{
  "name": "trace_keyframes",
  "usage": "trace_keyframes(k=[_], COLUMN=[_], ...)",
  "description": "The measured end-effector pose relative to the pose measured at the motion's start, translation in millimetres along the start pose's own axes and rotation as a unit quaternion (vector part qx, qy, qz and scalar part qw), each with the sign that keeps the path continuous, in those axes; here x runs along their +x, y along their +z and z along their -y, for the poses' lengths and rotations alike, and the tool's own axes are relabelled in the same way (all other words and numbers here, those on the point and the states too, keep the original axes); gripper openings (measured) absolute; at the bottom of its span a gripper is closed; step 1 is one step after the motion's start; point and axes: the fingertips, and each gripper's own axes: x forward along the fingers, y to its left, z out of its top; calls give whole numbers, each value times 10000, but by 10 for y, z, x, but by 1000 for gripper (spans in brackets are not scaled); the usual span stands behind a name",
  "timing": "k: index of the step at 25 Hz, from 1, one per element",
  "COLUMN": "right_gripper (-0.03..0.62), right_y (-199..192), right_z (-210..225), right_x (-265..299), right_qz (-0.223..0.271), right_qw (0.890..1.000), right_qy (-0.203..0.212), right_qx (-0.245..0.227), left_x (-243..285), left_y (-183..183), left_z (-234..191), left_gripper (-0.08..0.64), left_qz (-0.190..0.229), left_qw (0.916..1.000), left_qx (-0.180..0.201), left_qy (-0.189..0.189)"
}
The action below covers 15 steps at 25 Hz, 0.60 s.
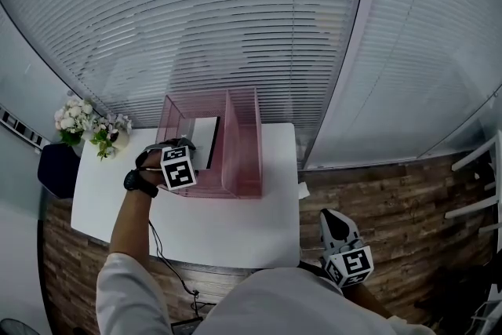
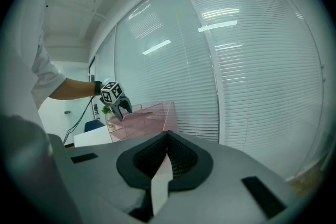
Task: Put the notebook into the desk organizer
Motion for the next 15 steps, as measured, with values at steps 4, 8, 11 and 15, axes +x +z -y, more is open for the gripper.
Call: trace_keyframes(k=[4,8,11,15], right_gripper=[13,12,12,13], right_y=[1,47,51,90], right_z=[-5,-26,-52,-140], right_x=[-4,-3,20,58], right_qz=[21,35,36,51], right_qw=[10000,10000,9999,9997], right_qy=[6,25,114,225], right_qx=[21,8,-16,-53], left_x=[-28,-58,-96,-302], left_y=[-35,-55,-44,25], left_z=[51,103,55,-94], left_gripper=[291,298,298,295], left_qz=[-18,-35,77,704], left_qw=[9999,9999,9998,9932], left_qx=[-49,-58,-160,-591], left_qy=[-101,-131,58,716])
